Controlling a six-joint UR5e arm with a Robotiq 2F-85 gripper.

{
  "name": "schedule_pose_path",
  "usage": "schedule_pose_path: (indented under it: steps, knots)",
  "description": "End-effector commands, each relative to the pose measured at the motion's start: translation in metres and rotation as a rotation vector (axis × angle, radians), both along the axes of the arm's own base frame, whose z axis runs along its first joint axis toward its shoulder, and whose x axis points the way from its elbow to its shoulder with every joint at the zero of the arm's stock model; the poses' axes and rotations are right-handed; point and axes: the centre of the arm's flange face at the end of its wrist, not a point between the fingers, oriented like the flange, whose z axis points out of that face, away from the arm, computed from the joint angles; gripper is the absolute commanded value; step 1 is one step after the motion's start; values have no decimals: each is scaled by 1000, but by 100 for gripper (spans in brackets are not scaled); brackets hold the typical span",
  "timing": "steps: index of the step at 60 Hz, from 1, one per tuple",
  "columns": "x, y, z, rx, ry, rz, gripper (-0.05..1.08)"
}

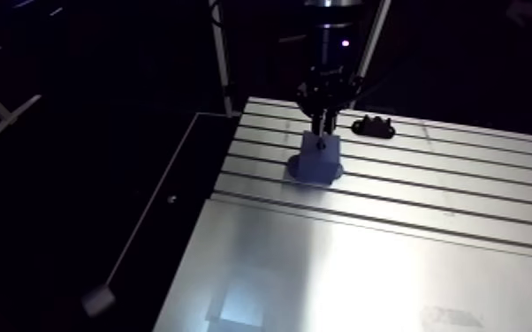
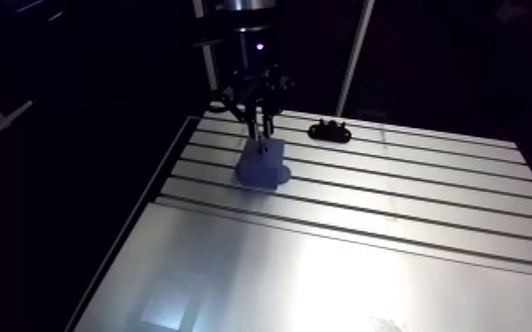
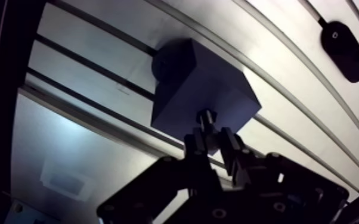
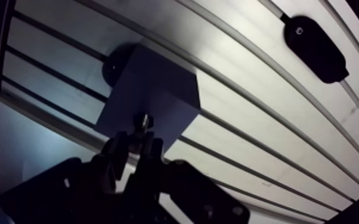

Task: Pick up the M10 bolt and insert it into the hex recess until seated.

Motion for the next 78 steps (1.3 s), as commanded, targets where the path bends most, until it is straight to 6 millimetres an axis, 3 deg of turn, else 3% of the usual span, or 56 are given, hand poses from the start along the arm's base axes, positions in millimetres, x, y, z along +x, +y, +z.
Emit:
schedule_pose_path:
  steps: [1, 78]
  knots:
    - [-1, 0, 0, 0, 7, 1, 74]
    - [1, 0, -2, 3, 5, 3, 75]
